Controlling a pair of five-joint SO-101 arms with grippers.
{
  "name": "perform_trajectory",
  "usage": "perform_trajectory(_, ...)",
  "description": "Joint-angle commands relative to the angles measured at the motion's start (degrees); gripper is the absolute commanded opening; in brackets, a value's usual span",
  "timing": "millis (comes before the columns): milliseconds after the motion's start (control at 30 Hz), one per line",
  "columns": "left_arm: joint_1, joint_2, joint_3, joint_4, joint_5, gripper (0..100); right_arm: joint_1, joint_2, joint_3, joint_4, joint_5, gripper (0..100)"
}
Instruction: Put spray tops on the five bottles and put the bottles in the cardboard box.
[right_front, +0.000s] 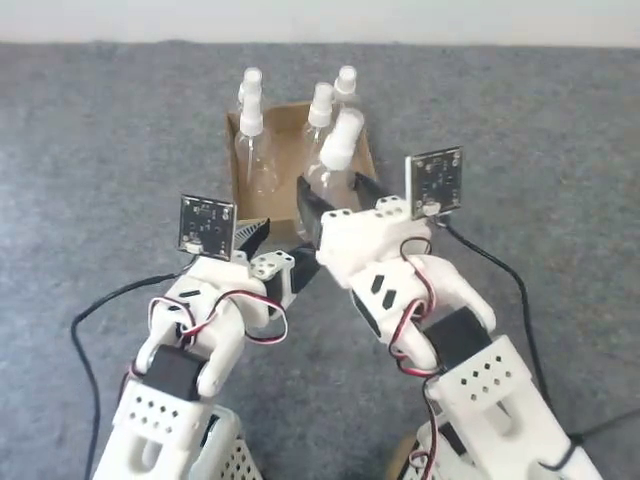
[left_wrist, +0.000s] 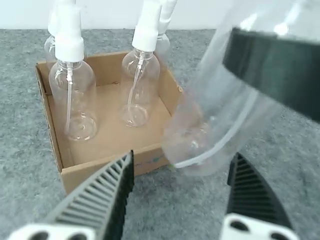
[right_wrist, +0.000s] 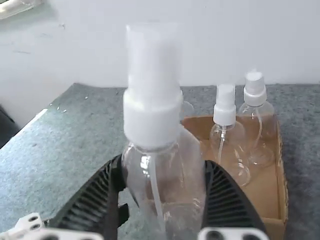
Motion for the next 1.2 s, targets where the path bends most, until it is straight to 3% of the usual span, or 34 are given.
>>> perform_trajectory(0, -0.35, -0.88, -0.04, -3.87, 0.79, 28, -1.71, -0.75, -4.31, 2.07, -0.26, 7.6)
perform_trajectory(500, -3.69, -0.88, -0.84, -3.52, 1.49, 28, -1.54, -0.75, -4.31, 4.88, 2.55, 7.6)
perform_trajectory(700, -6.42, -2.11, -5.14, 3.25, 2.9, 28, 0.04, -0.75, -4.31, 4.44, 5.54, 7.6)
perform_trajectory(1067, -16.26, -30.59, 0.57, 10.11, 3.16, 28, 4.53, 0.04, -5.8, 3.03, 8.26, 7.6)
perform_trajectory(1167, -17.58, -31.21, 1.27, 10.02, 3.16, 28, 5.85, 0.04, -5.8, 1.19, 9.41, 7.6)
